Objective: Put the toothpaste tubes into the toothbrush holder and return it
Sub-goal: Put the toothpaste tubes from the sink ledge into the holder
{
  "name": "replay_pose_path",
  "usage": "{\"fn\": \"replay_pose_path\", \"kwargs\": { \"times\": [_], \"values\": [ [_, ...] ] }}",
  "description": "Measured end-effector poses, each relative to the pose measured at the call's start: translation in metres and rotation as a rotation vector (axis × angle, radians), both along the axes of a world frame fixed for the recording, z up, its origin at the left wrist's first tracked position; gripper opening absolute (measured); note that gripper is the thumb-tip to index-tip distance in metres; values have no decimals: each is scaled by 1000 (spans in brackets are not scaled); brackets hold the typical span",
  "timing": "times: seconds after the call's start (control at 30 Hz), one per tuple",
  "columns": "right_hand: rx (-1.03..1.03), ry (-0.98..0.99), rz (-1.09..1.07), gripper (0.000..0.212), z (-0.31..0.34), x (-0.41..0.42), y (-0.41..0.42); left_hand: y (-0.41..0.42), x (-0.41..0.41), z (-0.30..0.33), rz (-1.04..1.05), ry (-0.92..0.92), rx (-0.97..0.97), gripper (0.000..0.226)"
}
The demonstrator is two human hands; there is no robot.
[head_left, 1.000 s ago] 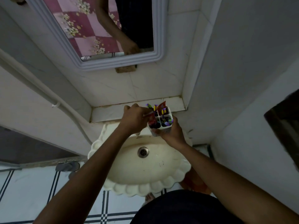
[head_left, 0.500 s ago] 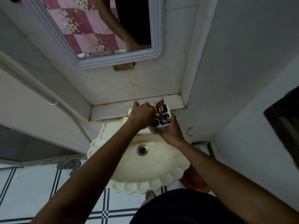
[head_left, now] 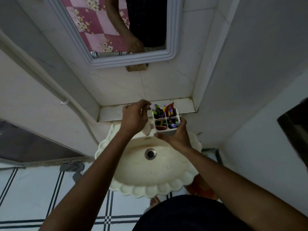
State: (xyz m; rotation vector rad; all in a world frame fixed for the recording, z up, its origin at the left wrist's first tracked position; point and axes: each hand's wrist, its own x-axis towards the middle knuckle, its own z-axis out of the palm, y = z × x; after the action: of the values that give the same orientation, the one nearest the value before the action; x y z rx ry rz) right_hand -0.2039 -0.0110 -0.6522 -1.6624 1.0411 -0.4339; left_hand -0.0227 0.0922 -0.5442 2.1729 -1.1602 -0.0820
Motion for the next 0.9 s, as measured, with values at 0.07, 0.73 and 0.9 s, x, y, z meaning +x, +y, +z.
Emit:
{"fn": "replay_pose_path", "kwargs": {
  "times": [0.07, 0.73, 0.9],
  "values": [
    [-47, 1, -45, 145, 1, 3, 4, 5, -1, 0, 23, 28, -28, 23],
    [-391, -320, -373, 114, 138, -13, -45, -6, -5, 61, -11, 69, -190, 37],
    [-534, -506, -366, 109, 238, -11, -66, -33, 0, 125, -54, -29, -331, 36]
  ]
}}
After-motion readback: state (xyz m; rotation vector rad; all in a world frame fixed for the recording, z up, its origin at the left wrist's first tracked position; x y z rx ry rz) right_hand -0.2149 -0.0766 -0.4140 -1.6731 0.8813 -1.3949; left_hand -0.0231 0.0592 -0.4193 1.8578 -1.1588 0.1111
